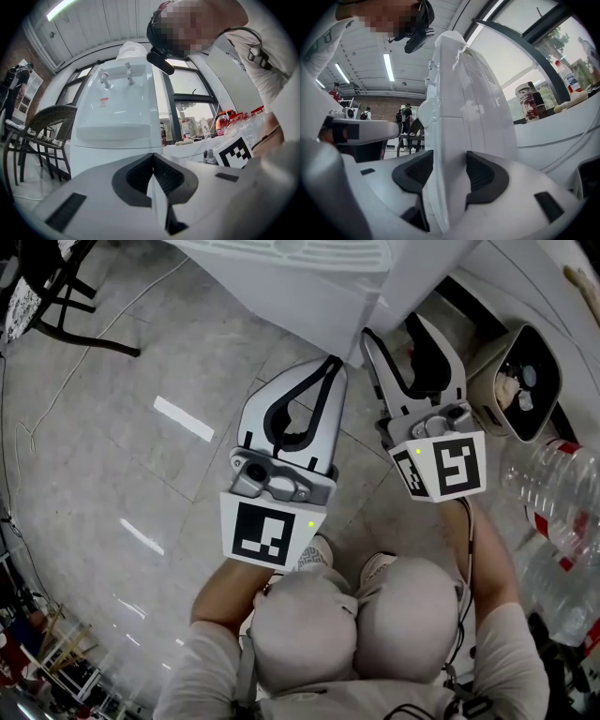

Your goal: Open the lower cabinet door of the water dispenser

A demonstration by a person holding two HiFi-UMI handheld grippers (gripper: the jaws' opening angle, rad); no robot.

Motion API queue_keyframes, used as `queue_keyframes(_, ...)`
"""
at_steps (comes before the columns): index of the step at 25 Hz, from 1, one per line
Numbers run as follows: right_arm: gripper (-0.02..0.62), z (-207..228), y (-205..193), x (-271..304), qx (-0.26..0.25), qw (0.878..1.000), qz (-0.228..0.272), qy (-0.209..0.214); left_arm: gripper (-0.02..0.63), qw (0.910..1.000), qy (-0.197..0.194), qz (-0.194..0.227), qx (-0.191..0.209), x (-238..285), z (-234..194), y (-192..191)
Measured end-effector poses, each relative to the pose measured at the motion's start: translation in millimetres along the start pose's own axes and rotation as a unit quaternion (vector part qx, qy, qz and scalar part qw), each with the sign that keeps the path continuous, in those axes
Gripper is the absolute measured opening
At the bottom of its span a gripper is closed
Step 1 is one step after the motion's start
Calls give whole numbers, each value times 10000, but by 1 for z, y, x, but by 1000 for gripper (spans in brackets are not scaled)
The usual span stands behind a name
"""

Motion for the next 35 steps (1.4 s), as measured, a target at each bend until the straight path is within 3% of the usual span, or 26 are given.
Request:
queue_keyframes(4,189,2,1,-1,27,9999,59,-150,3,10000,73,-44,20,-8,-7,-1)
queue_keyframes(12,181,-2,0,-6,42,10000,33,-26,3,9996,237,-29,150,-25,-17,5)
queue_keyframes(20,178,-65,-23,-25,-142,9953,-238,931,3,9989,386,-55,250,-48,-22,6)
queue_keyframes(26,178,-108,-32,-19,-120,9891,-341,1425,3,9970,682,-182,308,-81,-42,7)
queue_keyframes(35,165,-171,-51,-8,-10,9672,-624,2460,3,9891,1329,-522,359,-140,-78,-1)
Point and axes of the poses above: the fingertips, and each gripper's own axes: x forward along the fingers, z to its right, y out of its top, the point moved 2 cm from there along -x, backward along the fingers, and after that the axes turned 13 degrees about x, right-handed, at the moved point
